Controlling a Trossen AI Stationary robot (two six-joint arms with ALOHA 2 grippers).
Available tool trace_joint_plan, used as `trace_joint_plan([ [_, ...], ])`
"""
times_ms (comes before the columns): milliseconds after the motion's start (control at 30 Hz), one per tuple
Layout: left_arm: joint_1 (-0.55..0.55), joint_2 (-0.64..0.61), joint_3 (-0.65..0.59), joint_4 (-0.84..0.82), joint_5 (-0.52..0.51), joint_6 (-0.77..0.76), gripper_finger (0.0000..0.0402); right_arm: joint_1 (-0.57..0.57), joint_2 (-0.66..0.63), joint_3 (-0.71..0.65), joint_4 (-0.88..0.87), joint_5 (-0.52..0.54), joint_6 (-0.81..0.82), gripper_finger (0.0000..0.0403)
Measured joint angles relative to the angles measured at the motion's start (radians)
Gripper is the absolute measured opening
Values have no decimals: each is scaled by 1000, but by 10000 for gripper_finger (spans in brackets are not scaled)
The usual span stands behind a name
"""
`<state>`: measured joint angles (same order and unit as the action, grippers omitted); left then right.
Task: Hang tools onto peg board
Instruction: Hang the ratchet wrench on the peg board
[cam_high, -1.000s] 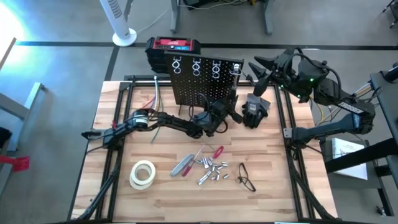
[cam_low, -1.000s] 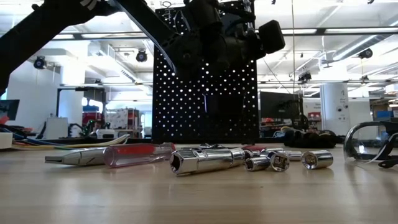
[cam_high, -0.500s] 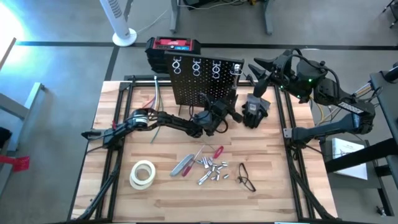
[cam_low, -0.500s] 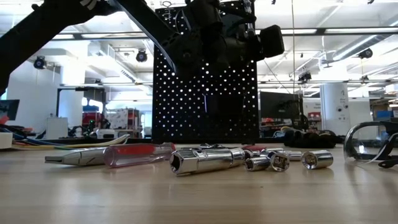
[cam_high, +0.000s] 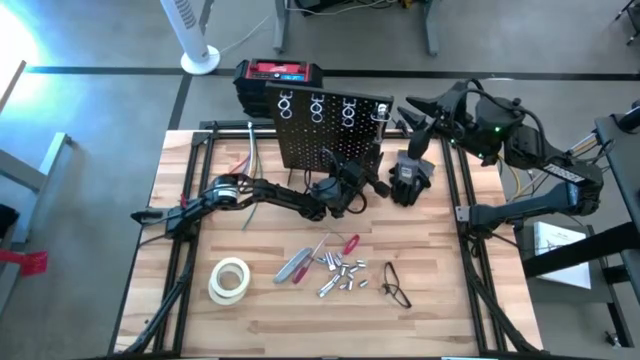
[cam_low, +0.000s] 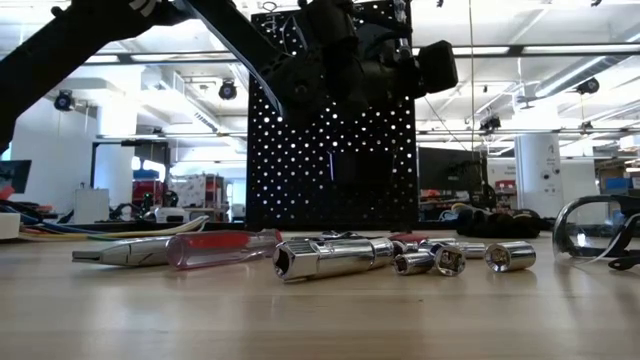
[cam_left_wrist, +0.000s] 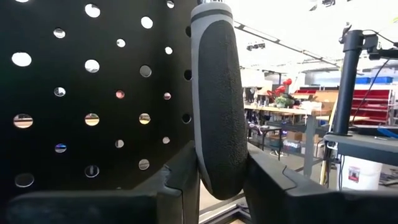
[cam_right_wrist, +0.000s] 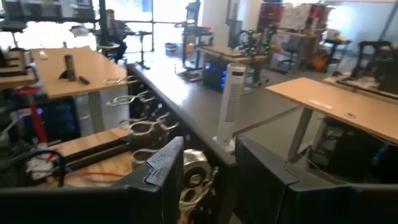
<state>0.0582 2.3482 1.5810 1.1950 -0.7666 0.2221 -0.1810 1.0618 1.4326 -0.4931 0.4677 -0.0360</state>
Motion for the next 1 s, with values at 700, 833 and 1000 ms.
trace_joint_plan([
  [700,-6,0,-2,-5,-71,103,110,76,-130,-199,55,163,-71,142],
  [833,-15,0,-2,-42,-81,110,122,79,-171,-255,97,163,-71,145],
  [1000,-26,0,-2,-130,-81,98,160,79,-214,-309,141,159,-58,149],
])
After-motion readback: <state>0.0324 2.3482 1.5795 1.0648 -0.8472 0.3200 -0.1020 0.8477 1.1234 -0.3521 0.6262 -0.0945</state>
